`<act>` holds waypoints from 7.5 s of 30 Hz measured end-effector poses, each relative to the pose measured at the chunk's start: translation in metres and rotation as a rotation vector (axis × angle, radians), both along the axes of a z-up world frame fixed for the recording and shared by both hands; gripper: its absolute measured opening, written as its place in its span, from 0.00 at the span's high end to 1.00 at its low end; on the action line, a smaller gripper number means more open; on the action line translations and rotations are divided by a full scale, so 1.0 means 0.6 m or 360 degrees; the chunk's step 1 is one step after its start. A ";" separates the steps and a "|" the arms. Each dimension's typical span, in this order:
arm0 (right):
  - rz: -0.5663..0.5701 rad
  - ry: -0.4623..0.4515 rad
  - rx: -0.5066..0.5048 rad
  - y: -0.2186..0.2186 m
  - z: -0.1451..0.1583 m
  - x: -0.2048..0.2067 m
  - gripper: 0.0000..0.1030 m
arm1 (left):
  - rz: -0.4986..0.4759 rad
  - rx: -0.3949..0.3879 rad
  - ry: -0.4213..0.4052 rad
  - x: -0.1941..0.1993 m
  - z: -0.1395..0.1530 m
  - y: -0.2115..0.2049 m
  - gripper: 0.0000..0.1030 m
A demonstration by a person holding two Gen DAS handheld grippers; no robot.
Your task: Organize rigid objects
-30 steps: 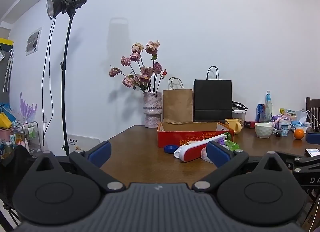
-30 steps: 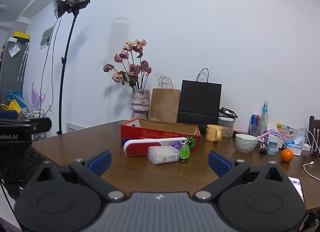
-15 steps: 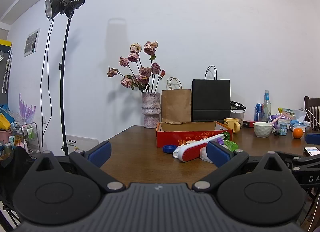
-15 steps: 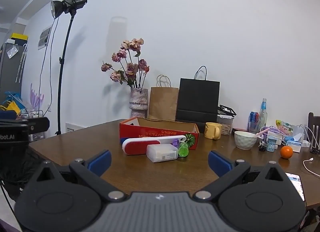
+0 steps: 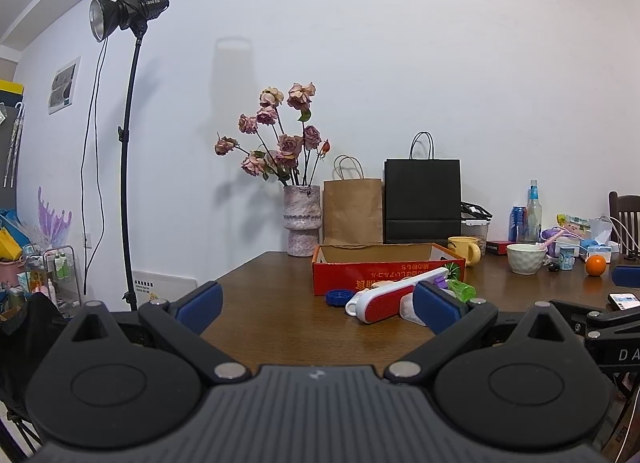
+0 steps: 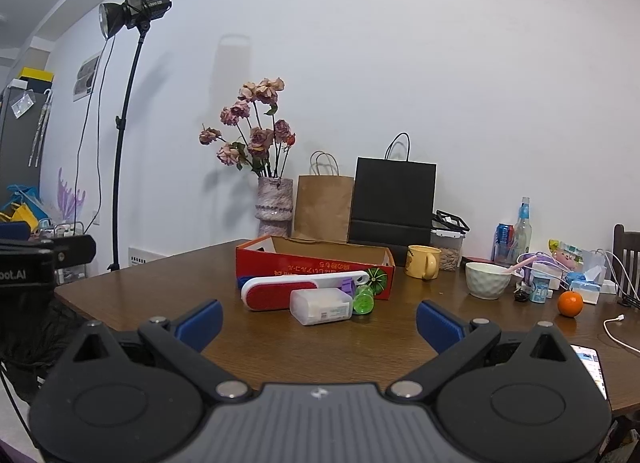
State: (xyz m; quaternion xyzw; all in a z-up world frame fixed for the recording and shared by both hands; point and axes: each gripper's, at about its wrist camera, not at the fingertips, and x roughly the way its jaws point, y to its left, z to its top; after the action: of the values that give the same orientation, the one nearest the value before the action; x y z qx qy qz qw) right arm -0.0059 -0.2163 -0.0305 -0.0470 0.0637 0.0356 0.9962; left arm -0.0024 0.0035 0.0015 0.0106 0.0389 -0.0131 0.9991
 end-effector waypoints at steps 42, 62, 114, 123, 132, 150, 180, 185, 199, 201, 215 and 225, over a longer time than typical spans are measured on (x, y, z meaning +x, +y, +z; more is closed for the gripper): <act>0.0003 0.0006 -0.0001 0.001 -0.004 0.000 0.00 | 0.0005 -0.0012 0.0020 0.001 -0.004 0.003 0.00; -0.0035 0.0116 -0.0006 -0.026 -0.049 0.139 0.00 | 0.0065 -0.0045 0.0142 0.137 -0.034 -0.008 0.00; 0.0032 0.0726 0.0174 -0.155 -0.090 0.686 0.59 | -0.0167 -0.0283 0.0972 0.755 -0.095 -0.003 0.29; 0.0005 0.0699 0.0161 -0.154 -0.093 0.662 0.70 | -0.0024 -0.0275 0.0958 0.751 -0.099 0.011 0.87; -0.0016 0.0606 0.0138 -0.155 -0.080 0.550 0.70 | -0.0051 -0.0241 0.0881 0.645 -0.089 0.013 0.88; 0.0083 0.0228 0.0130 -0.075 -0.033 0.263 0.70 | -0.0016 -0.0132 0.0336 0.261 0.000 -0.010 0.88; 0.0114 0.0255 0.0178 -0.129 0.136 0.687 0.70 | -0.0196 -0.0129 0.0391 0.718 0.111 -0.026 0.88; 0.0093 0.0508 0.0141 -0.134 0.130 0.857 0.70 | -0.0215 -0.0076 0.0607 0.865 0.102 -0.048 0.88; -0.0153 0.1149 -0.0204 -0.094 -0.033 1.105 0.56 | -0.0108 0.0321 0.1184 1.127 -0.075 -0.115 0.64; -0.0142 0.1166 -0.0228 -0.089 -0.030 1.109 0.44 | -0.0090 0.0317 0.1145 1.124 -0.071 -0.115 0.55; -0.0050 0.0790 -0.0086 -0.111 0.159 0.932 0.16 | -0.0066 0.0230 0.0882 0.955 0.123 -0.075 0.16; 0.0096 0.0097 0.0002 -0.099 0.176 0.635 0.01 | -0.0084 0.0086 0.0241 0.644 0.183 -0.042 0.02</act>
State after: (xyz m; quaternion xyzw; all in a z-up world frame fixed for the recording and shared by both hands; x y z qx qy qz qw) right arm 0.3754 -0.2759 0.0752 -0.0473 0.0925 0.0671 0.9923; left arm 0.3843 -0.0218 0.1111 0.0377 0.1143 -0.0390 0.9920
